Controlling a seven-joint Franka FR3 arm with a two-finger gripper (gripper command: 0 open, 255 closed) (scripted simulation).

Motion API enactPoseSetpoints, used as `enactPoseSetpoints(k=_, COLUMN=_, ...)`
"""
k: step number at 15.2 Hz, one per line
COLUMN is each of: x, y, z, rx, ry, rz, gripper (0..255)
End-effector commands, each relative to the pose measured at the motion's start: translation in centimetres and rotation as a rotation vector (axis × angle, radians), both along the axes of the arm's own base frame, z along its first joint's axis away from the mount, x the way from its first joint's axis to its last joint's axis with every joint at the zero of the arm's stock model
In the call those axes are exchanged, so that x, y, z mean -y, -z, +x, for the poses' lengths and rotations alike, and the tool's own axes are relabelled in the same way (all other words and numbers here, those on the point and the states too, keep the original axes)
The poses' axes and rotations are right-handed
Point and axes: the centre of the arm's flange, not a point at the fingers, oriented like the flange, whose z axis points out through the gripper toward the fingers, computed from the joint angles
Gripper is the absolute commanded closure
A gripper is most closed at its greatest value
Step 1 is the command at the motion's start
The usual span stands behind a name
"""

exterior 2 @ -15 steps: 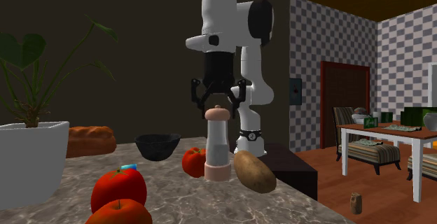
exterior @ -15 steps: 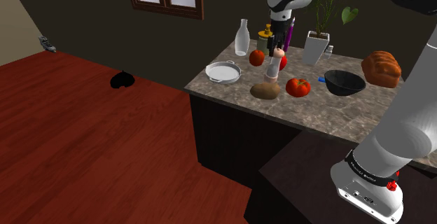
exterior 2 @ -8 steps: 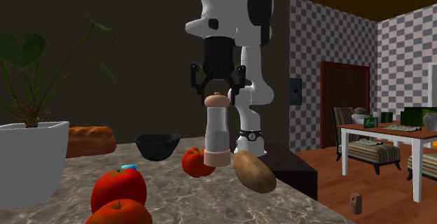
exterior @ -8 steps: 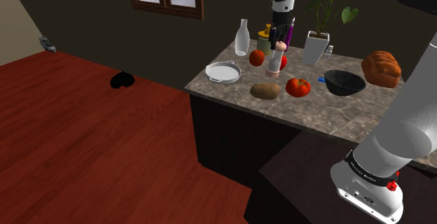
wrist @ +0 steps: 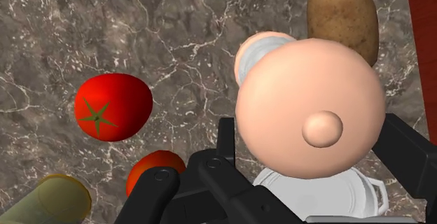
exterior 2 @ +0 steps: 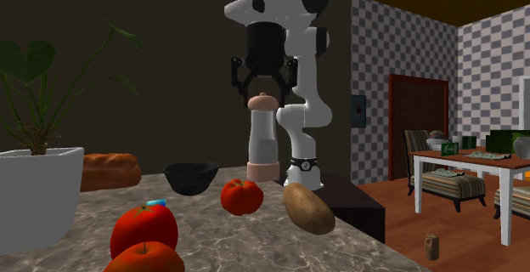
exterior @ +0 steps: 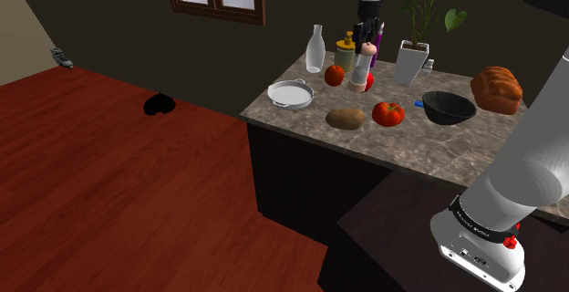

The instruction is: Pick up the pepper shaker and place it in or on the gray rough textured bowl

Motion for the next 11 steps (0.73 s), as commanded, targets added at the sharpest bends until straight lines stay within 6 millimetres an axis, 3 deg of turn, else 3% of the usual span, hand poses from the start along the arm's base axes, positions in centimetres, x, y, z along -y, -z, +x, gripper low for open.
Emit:
enactPoseSetpoints(k=1, x=-0.1, y=-1.0, z=0.1, rx=0.000, ry=0.000, rz=0.000, gripper=255)
enactPoseSetpoints(k=7, x=-0.1, y=-3.9, z=0.1, rx=0.000, ry=0.000, rz=0.000, gripper=255)
enactPoseSetpoints(k=11, x=3.4, y=-4.8, z=-3.7, rx=0.000, ry=0.000, rz=0.000, gripper=255)
